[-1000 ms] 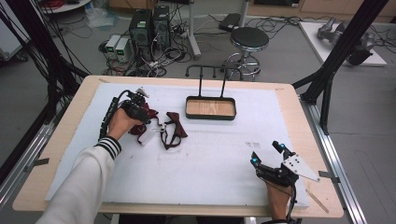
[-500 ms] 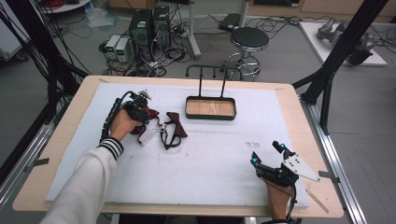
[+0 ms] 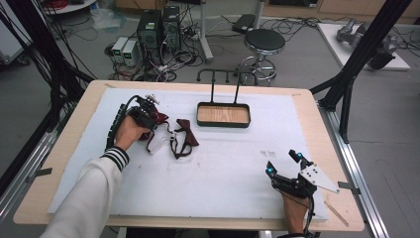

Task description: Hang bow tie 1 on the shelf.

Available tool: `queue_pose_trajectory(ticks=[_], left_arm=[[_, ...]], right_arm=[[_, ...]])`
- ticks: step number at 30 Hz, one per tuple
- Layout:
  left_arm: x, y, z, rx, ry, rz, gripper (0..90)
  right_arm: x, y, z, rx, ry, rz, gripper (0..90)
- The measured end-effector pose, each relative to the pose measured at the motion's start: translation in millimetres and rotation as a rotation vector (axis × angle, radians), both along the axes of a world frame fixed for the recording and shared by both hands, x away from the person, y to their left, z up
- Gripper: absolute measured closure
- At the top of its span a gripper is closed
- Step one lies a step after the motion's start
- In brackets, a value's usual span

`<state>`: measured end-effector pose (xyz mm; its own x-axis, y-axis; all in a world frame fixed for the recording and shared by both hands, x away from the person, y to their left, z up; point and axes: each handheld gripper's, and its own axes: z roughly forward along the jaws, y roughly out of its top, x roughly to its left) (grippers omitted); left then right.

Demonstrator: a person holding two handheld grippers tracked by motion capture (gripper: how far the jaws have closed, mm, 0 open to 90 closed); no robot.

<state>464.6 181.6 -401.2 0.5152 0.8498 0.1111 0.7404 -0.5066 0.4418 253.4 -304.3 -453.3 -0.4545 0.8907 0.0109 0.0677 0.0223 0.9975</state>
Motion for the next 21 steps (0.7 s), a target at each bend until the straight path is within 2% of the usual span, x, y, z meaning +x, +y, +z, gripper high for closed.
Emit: queue_pose_trajectory(ticks=[13, 21], left_arm=[[-3.5, 4.3, 3.9, -0.013, -0.021, 0.002, 74.3], [-10.7, 0.3, 19.2, -0.044, -0.096, -0.051, 74.5]], right_arm=[[0.0, 0.1, 0.0, 0.000, -0.001, -0.001, 9.7], [0.1, 0.0, -0.1, 0.000, 0.000, 0.000, 9.7]])
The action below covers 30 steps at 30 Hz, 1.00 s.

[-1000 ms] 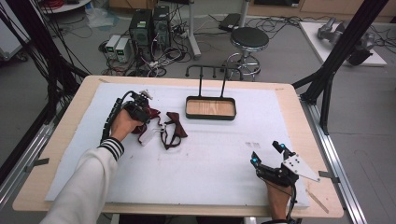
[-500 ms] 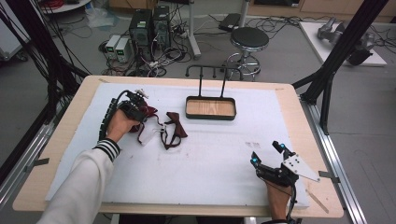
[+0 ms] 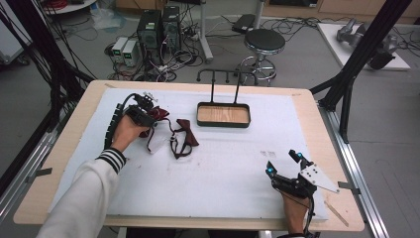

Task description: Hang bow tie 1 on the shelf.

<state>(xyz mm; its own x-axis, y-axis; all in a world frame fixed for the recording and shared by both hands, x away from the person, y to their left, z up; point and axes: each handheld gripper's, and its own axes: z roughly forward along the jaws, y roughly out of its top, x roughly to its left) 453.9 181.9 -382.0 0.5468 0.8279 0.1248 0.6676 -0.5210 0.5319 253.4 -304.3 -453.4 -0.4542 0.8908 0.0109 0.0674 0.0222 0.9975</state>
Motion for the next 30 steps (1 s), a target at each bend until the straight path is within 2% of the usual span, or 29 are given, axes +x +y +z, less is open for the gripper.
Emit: queue_pose_trajectory(ticks=[3, 8, 16, 30], left_arm=[[-2.9, 0.2, 6.6, -0.018, -0.034, -0.010, 74.5], [-6.4, -2.0, 17.7, -0.041, -0.069, -0.031, 74.5], [-9.1, -6.7, 27.3, -0.080, -0.089, -0.057, 74.4], [-11.4, -24.5, 61.5, -0.130, -0.159, -0.100, 74.5]], right_arm=[[0.0, 0.1, 0.0, 0.000, 0.000, 0.000, 9.7], [0.0, 0.0, 0.0, -0.001, 0.000, 0.000, 9.7], [-0.1, 0.1, 0.1, -0.002, 0.000, -0.002, 9.7], [-0.1, 0.3, 0.1, -0.001, 0.000, -0.002, 9.7]])
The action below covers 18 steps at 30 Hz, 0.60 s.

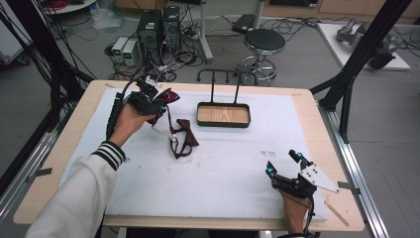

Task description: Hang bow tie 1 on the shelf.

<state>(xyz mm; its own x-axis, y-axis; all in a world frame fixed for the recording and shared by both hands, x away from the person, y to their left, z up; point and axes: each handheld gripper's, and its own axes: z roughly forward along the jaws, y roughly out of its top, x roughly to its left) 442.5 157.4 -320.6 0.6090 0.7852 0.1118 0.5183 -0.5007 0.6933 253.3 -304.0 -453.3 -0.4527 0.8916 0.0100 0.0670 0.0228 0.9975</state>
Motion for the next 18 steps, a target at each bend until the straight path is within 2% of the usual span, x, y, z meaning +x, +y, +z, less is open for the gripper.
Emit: queue_pose_trajectory(ticks=[14, 18], left_arm=[[-1.7, -21.3, 31.6, -0.056, -0.081, -0.047, 74.4], [-1.3, -27.7, 36.2, -0.074, -0.101, -0.056, 74.4]], right_arm=[[-0.1, 0.2, 0.1, 0.000, 0.000, 0.000, 9.7], [-0.1, 0.1, -0.1, -0.001, -0.002, 0.001, 9.7]])
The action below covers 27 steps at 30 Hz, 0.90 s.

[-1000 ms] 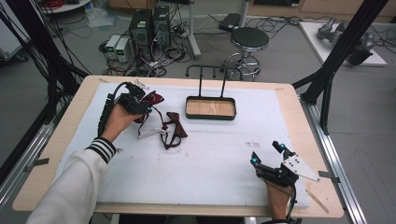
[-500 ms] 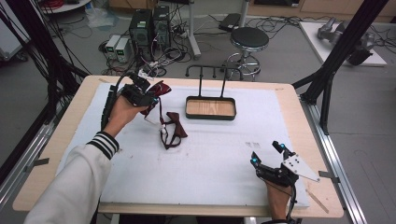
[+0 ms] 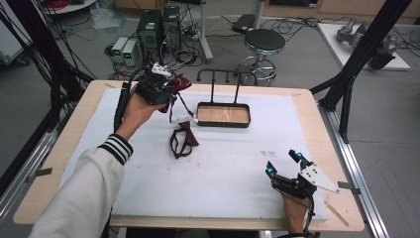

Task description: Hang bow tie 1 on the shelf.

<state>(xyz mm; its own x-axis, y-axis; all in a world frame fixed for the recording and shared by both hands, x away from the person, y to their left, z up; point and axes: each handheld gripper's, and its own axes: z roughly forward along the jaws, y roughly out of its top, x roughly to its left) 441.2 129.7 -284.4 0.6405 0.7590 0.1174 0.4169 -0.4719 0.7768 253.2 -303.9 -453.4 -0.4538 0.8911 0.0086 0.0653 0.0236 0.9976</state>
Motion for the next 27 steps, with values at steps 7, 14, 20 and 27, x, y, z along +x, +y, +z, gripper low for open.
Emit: queue_pose_trajectory(ticks=[7, 14, 20, 27], left_arm=[[2.2, -10.0, 3.7, -0.040, -0.026, -0.018, 74.4], [7.1, -19.3, 13.4, -0.055, -0.060, -0.020, 74.4], [12.5, -28.6, 18.4, -0.058, -0.067, -0.027, 74.4], [19.8, -40.8, 23.1, -0.078, -0.075, -0.037, 74.5]], right_arm=[[-0.5, 0.1, -0.1, 0.005, 0.000, 0.000, 9.7], [-0.3, -0.2, -0.2, 0.005, -0.007, -0.001, 9.7], [-1.4, -0.3, -0.3, 0.008, -0.007, -0.003, 9.7], [-1.0, -0.4, -0.3, 0.007, -0.009, -0.004, 9.7]])
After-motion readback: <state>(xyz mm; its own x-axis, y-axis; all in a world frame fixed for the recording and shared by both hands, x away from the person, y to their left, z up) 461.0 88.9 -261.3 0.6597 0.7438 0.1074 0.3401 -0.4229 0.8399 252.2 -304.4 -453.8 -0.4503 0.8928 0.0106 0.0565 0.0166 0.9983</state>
